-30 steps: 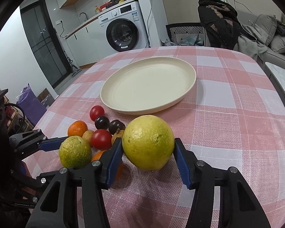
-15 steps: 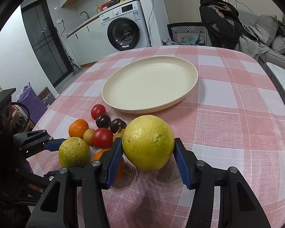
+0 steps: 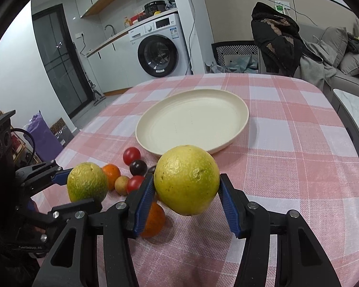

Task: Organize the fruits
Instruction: 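Lift both fruits and lower them onto the cream plate, opening both grippers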

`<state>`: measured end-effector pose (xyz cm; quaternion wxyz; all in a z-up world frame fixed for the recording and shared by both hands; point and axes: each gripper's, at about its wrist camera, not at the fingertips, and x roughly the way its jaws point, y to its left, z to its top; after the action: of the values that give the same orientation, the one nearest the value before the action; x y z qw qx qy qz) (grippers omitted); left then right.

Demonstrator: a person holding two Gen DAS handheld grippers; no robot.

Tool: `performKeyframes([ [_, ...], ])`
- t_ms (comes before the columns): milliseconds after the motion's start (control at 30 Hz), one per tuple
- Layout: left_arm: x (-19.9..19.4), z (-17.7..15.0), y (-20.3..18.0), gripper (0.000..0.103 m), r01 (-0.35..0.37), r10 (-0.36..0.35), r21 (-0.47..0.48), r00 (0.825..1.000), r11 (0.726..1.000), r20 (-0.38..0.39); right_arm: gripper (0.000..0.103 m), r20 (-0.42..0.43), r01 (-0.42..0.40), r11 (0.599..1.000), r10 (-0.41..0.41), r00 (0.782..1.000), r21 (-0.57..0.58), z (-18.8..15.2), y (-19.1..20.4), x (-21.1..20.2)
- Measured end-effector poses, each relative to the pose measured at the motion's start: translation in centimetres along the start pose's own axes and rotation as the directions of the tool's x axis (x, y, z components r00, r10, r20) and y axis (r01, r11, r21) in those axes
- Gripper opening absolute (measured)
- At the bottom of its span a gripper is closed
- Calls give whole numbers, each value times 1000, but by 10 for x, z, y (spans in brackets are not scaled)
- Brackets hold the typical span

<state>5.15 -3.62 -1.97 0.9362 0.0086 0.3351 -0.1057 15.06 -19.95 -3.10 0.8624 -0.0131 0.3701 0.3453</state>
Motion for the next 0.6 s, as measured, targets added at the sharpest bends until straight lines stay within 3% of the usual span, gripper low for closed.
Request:
performKeyframes([
  [233, -3, 20, 20, 46, -52, 54, -44, 997, 998, 58, 55, 70, 7, 1000, -7, 998, -2, 18, 6, -9],
  [600, 12, 49, 36, 46, -83, 93, -90, 990, 992, 104, 55, 90, 1, 1000, -1, 996, 4, 42, 14, -5],
])
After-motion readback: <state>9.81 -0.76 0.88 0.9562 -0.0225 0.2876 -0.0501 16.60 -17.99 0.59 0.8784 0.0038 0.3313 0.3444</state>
